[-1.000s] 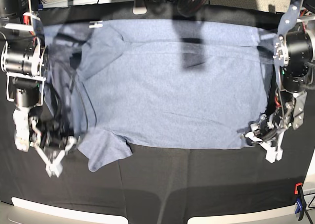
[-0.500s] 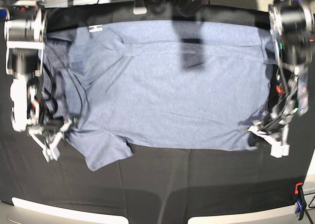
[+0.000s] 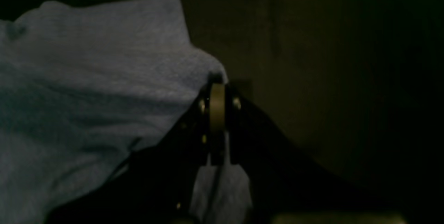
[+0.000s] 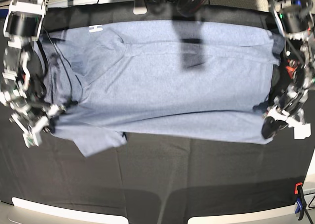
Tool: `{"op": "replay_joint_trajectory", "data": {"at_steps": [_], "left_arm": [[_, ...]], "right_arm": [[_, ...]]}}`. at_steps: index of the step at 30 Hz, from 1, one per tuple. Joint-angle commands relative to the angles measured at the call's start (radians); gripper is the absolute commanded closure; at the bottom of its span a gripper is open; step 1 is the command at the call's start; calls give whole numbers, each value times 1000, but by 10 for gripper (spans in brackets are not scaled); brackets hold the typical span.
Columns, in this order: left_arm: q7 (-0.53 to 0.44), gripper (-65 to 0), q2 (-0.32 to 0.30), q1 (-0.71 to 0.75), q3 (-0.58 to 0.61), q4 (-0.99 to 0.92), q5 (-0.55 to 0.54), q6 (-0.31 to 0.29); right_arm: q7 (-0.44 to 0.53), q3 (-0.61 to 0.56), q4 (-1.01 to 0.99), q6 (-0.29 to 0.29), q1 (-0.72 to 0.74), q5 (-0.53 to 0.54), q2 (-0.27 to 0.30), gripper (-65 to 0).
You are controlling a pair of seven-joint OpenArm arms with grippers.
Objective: Layout the t-shirt on the table in an organized manner, then fold the t-shirt properly
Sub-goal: 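Lift the hem edges with both grippers and fold toward the collar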
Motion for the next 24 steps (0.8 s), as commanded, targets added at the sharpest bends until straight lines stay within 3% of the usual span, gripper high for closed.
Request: {"op": "replay_joint_trajectory", "data": {"at_steps": [1,13,17,22,24], "left_arm": [[-16,0,-17,-4,-14,34,-36,-11],[18,0,-16,216,-124,216,-81,-37],[25,0,-16,278,-127,218,-81,-37],[25,0,-16,336,-127,218,-80,-38],[29,0,-16,349,-127,218,-80,-37]], "right_arm": [[22,21,40,-7,0,13,20,0],[8,43,245,-12,-253,56,10,0],[-10,81,266,-24,-311,56,-46,0],[-5,215,267,-21,-345,53,-136,0],[-10,256,267,6,-345,57,-150,0]]}}
